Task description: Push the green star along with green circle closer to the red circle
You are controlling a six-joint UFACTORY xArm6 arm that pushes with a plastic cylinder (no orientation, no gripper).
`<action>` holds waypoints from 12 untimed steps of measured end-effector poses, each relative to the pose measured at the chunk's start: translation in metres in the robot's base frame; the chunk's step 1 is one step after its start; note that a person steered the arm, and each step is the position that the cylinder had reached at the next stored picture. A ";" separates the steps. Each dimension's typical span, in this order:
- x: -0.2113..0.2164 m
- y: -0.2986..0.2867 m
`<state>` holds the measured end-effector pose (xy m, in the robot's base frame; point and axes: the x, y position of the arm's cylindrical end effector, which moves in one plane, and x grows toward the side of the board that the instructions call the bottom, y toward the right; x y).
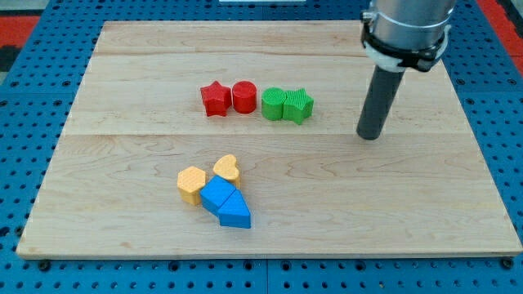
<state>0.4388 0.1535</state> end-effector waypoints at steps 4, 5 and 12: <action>-0.060 0.002; -0.063 -0.014; -0.048 -0.060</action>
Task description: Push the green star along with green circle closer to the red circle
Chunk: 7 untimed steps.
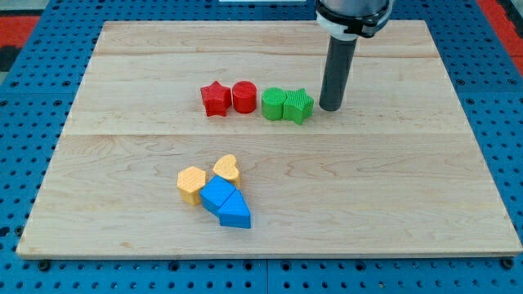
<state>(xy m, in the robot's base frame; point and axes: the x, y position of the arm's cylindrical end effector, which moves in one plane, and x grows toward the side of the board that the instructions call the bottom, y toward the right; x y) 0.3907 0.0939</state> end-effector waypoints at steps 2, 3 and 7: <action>-0.001 -0.023; 0.007 -0.028; 0.044 -0.028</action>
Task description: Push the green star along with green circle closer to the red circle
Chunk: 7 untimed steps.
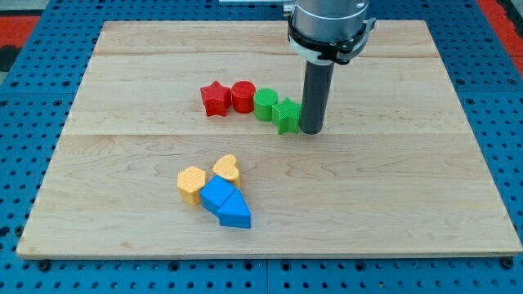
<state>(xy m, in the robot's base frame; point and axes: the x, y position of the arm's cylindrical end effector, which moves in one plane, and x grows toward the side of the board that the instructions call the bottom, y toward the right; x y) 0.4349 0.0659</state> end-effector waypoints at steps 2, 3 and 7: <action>0.001 -0.002; 0.002 -0.004; 0.004 -0.017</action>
